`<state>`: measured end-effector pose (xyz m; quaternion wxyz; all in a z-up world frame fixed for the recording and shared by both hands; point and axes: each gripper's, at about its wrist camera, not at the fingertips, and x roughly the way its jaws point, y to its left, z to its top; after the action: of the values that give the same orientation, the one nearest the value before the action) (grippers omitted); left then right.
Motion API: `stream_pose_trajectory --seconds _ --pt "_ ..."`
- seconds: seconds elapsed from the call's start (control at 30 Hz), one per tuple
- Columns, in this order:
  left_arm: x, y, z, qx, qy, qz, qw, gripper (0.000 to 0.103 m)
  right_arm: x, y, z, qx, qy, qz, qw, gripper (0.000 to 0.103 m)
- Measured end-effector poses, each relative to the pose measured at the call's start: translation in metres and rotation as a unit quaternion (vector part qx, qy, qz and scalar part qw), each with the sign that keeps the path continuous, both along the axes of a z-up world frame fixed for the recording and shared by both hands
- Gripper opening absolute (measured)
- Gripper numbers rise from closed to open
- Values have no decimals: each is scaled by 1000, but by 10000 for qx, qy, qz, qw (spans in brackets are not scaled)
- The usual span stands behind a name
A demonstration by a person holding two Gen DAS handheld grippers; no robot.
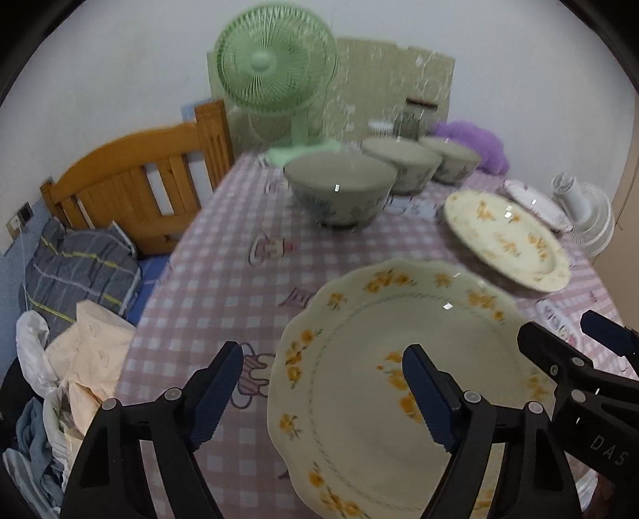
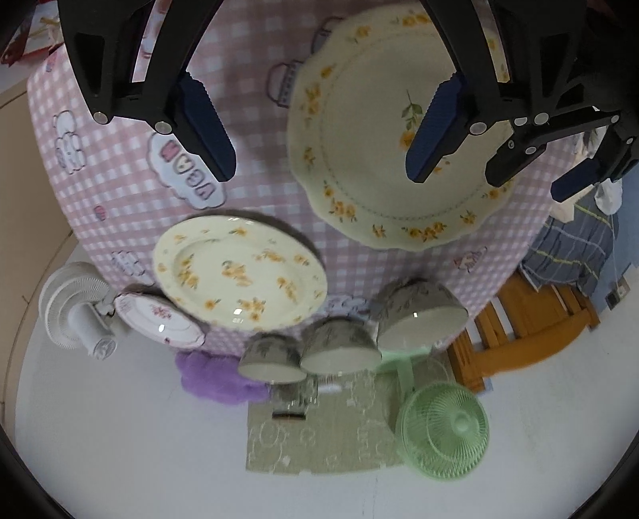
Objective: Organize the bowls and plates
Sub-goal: 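Grasp the rim of the cream scalloped flowered plate with both grippers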
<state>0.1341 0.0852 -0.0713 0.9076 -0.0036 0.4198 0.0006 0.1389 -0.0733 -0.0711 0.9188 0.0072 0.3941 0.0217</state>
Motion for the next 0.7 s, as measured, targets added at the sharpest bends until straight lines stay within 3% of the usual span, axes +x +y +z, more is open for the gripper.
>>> stream_pose_trajectory --seconds 0.37,0.53,0.7 --pt "30 1 -36 -233 616 -465 9967 71 30 9 -38 -31 647 -211 9977 80" --pt "35 2 -39 -339 638 -600 9956 70 39 10 -49 6 893 -298 9956 72" --pt "37 2 -39 -352 681 -683 9947 71 43 13 -53 -95 987 -365 9944 70"
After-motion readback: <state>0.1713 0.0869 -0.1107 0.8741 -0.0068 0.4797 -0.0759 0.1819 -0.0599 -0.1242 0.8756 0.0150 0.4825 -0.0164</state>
